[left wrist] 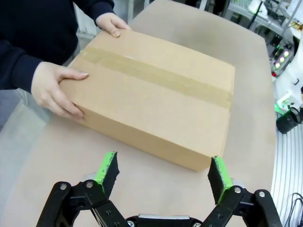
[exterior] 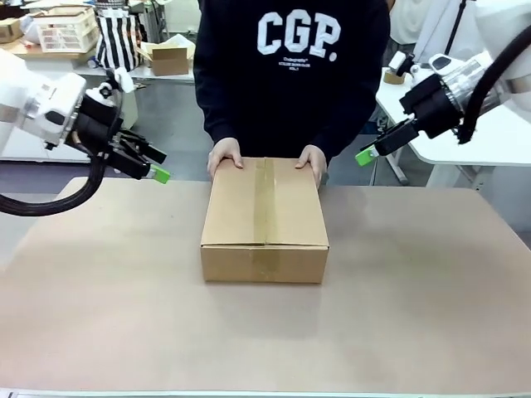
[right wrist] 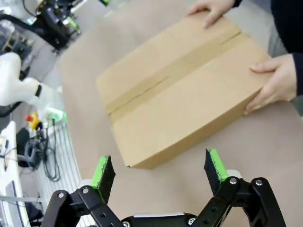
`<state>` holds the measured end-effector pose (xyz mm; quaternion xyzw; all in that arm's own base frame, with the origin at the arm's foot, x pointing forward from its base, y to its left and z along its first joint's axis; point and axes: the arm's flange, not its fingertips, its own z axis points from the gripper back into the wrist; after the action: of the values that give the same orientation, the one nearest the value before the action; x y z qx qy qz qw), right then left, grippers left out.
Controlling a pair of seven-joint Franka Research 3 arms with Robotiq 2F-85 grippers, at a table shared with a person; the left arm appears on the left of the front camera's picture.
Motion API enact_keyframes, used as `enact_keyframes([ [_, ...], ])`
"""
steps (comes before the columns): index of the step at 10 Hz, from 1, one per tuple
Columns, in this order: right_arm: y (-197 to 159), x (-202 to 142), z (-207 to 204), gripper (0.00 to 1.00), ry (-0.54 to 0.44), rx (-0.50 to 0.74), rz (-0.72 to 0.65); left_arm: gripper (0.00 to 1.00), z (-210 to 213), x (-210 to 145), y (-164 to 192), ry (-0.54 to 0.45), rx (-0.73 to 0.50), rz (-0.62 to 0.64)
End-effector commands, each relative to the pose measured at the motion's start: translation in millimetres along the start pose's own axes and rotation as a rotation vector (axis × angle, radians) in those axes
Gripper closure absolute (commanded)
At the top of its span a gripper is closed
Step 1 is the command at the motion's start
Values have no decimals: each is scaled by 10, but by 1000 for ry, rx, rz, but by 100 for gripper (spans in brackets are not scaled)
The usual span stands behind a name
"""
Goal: Pack the gift set into the box.
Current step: Press and hold the closed box until the human finishes sealing it.
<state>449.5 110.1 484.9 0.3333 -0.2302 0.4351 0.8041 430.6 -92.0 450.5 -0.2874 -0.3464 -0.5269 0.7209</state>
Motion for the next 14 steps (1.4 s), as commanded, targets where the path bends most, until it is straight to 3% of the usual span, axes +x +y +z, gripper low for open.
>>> enact_keyframes([
  [1, -138, 81, -102, 0, -78, -110, 122, 0, -56, 10, -8, -11, -4, -6],
  [2, -182, 232, -412, 0, -101, -83, 341, 0, -320, 42, 110, -90, 116, -85],
  [3, -199, 283, -630, 0, -177, -120, 484, 0, -506, 87, 162, -129, 140, -140],
  [4, -195, 267, -779, 0, -255, -220, 538, 0, -598, 131, 182, -156, 141, -168],
  [5, -198, 217, -924, 0, -317, -178, 549, 0, -677, 163, 208, -191, 128, -183],
  [7, -234, -3, -1101, 0, -441, 143, 482, 0, -933, 122, 267, -248, 82, -253],
  [8, -257, -96, -1169, 0, -473, 229, 480, 0, -1065, 56, 300, -250, 47, -290],
  [11, -423, -321, -1619, 0, -339, 131, 485, 0, -1379, -233, 393, -272, -132, -293],
  [14, -549, -375, -1879, 0, -247, 62, 466, 0, -1543, -373, 419, -260, -173, -245],
])
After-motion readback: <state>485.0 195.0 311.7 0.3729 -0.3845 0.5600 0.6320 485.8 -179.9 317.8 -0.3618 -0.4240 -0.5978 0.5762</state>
